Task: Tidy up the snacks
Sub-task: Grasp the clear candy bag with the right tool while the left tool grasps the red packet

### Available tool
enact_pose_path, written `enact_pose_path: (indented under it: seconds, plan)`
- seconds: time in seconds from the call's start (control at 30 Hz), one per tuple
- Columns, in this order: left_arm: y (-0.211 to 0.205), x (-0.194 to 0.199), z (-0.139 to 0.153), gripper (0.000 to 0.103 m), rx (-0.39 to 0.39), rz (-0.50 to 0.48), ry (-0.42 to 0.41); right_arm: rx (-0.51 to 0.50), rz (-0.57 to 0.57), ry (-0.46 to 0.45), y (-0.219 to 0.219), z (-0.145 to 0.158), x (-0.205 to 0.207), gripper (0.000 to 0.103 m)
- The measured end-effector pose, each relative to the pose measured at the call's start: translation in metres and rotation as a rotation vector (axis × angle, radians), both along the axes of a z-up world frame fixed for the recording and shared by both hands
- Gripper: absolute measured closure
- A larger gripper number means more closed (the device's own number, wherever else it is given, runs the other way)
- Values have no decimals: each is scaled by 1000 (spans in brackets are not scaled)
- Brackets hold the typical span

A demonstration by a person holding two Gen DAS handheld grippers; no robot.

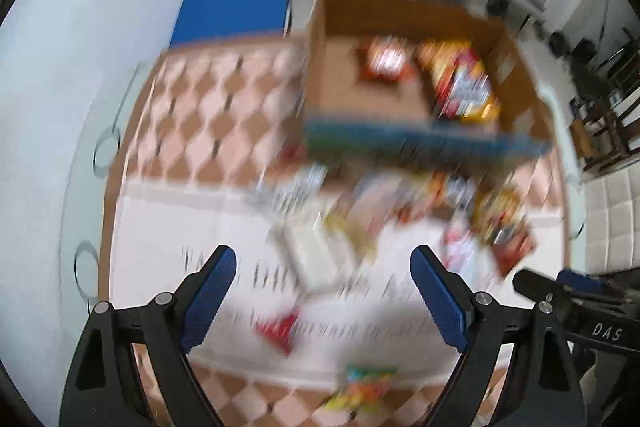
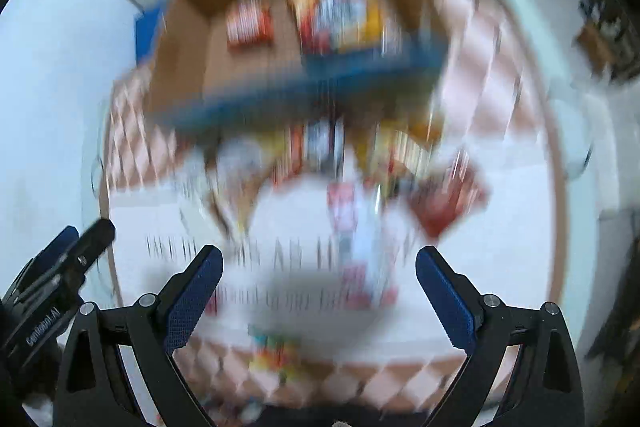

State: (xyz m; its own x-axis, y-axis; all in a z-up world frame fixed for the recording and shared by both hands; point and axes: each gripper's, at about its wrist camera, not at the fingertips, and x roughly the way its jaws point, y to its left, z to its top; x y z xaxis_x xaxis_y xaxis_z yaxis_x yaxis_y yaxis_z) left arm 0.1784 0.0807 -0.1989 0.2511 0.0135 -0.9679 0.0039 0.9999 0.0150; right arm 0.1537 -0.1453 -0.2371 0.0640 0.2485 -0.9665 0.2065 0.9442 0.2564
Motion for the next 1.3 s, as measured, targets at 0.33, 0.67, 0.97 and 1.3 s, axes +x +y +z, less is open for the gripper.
enact_pose_path:
  seconds: [0.33,0.67,0.97,1.3]
  plan:
    - [70,-106,-99,14,83,104,270,200,-46,454,68,-149,-101,4]
    - [95,-111,-116,14,66,161,277,101,4,510,124,-181,-123,36]
    - [71,-66,-136,14,-9,58,273,59,-4,439,90,-167,-99,42]
    - [61,-35,-180,45,-30,33,348,88,-27,438,74,-172,-95,35]
